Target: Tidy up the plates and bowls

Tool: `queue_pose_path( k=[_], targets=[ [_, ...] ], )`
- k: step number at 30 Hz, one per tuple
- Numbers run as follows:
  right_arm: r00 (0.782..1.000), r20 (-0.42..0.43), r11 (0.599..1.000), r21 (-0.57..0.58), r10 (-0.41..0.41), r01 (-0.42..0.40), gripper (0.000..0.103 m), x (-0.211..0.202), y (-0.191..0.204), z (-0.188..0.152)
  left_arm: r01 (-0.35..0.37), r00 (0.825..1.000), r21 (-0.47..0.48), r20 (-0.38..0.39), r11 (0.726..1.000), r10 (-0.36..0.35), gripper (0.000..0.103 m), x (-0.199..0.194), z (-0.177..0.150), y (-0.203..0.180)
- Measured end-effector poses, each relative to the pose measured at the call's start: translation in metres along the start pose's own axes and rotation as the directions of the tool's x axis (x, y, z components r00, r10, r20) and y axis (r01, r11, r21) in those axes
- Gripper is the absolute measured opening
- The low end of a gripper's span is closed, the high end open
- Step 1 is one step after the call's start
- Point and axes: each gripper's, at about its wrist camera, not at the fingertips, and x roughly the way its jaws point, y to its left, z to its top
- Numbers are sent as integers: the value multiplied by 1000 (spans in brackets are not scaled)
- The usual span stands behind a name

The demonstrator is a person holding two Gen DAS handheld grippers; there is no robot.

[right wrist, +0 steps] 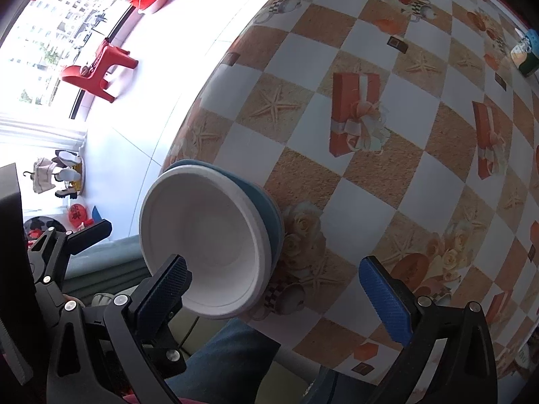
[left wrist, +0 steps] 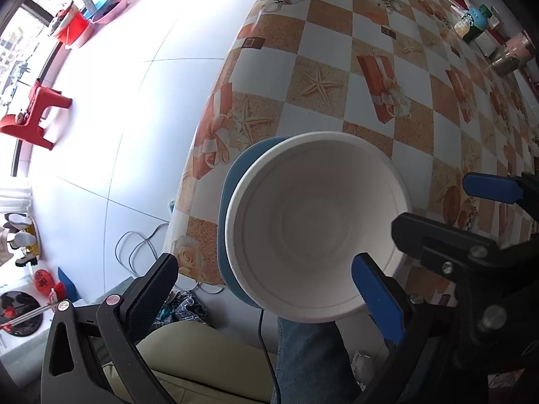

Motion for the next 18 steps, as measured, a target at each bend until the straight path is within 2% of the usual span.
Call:
queue_pose_path(
  k=[18],
  targets=[
    [1000,-20,1000,-13,-7,6,103,7,12,3,-12,1000,-8,1,1000,12,103,2,-1,3]
  ],
)
